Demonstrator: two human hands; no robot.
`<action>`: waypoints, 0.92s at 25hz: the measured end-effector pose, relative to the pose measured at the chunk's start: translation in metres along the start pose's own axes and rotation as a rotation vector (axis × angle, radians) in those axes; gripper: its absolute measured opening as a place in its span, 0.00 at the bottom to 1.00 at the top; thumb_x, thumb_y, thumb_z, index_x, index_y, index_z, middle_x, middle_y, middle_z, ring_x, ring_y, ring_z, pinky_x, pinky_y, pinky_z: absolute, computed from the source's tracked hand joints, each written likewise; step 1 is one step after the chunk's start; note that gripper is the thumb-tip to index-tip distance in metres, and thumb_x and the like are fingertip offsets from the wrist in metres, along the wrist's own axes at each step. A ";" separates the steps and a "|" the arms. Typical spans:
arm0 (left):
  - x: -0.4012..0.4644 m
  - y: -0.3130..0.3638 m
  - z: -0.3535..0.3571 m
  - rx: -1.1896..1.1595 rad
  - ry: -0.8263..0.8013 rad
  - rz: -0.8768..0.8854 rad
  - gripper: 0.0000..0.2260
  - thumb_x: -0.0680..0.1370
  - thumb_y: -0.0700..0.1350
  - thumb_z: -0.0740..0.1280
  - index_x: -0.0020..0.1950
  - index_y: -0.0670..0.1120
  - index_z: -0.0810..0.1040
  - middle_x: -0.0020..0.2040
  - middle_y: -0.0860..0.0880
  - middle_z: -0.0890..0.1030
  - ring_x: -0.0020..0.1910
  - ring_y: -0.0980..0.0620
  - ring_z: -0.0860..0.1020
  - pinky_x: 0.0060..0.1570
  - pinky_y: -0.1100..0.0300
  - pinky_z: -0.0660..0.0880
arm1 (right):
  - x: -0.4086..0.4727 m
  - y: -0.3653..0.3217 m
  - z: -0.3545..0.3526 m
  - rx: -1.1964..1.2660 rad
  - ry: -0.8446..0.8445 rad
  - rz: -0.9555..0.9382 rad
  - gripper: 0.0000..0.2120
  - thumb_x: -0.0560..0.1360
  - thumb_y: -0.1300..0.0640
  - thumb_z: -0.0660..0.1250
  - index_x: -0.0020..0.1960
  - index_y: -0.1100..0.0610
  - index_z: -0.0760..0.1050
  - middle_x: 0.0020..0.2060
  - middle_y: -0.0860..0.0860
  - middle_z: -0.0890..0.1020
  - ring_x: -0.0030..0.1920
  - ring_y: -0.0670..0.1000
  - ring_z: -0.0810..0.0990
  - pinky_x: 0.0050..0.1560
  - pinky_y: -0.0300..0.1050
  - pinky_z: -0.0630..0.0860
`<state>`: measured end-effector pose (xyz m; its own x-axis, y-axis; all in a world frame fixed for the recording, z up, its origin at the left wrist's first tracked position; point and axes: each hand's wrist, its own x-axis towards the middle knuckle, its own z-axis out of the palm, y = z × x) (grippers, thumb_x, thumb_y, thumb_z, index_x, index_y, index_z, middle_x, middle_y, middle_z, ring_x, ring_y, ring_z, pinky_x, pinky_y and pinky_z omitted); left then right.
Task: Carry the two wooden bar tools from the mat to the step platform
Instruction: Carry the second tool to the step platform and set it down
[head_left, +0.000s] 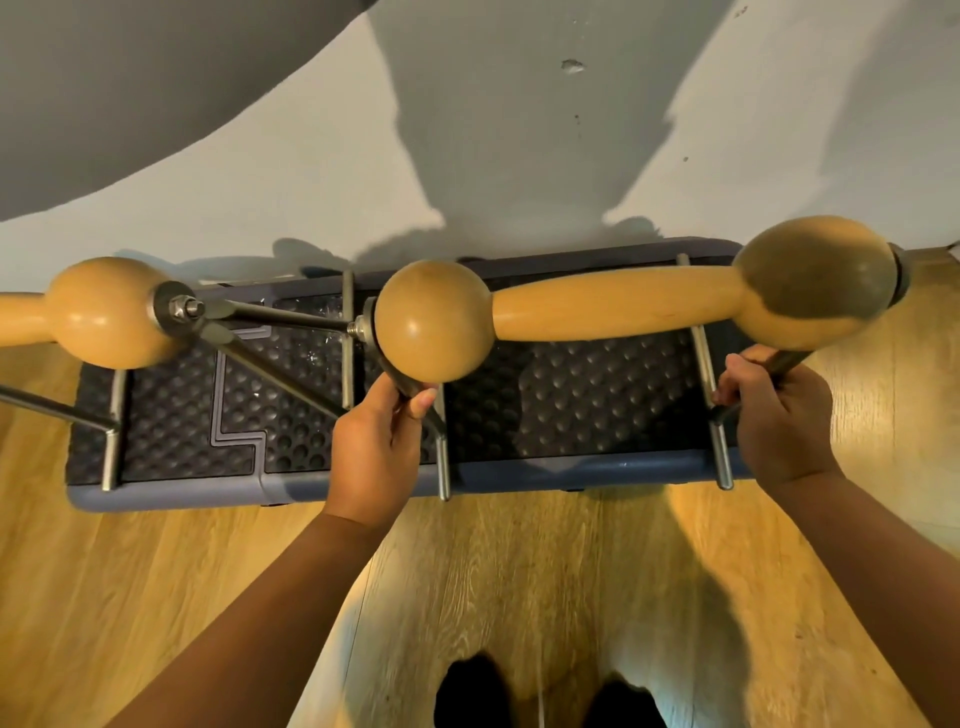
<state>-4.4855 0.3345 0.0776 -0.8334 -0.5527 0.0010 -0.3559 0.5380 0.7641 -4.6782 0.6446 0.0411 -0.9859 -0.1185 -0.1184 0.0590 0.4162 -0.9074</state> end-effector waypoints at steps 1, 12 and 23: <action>-0.001 0.001 0.001 -0.004 -0.001 -0.007 0.07 0.84 0.48 0.65 0.59 0.47 0.79 0.45 0.46 0.85 0.45 0.46 0.84 0.45 0.40 0.81 | 0.000 0.001 -0.001 -0.002 -0.008 -0.001 0.14 0.78 0.52 0.63 0.34 0.55 0.74 0.30 0.58 0.77 0.38 0.61 0.78 0.43 0.50 0.74; -0.005 0.016 0.004 -0.006 -0.013 -0.131 0.19 0.83 0.56 0.61 0.60 0.42 0.78 0.49 0.35 0.84 0.45 0.48 0.78 0.50 0.39 0.78 | -0.006 -0.008 -0.006 -0.039 -0.065 0.066 0.22 0.79 0.47 0.62 0.37 0.64 0.75 0.34 0.60 0.79 0.36 0.46 0.77 0.39 0.37 0.72; -0.006 0.021 0.002 0.022 -0.054 -0.181 0.15 0.85 0.49 0.62 0.61 0.37 0.77 0.52 0.34 0.83 0.48 0.49 0.76 0.52 0.41 0.77 | -0.013 -0.018 -0.014 -0.157 -0.110 0.149 0.19 0.80 0.43 0.60 0.46 0.58 0.76 0.39 0.57 0.81 0.38 0.42 0.78 0.37 0.30 0.69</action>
<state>-4.4891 0.3507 0.0926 -0.7760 -0.6073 -0.1703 -0.5110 0.4470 0.7342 -4.6685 0.6514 0.0649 -0.9447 -0.1392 -0.2969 0.1685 0.5707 -0.8037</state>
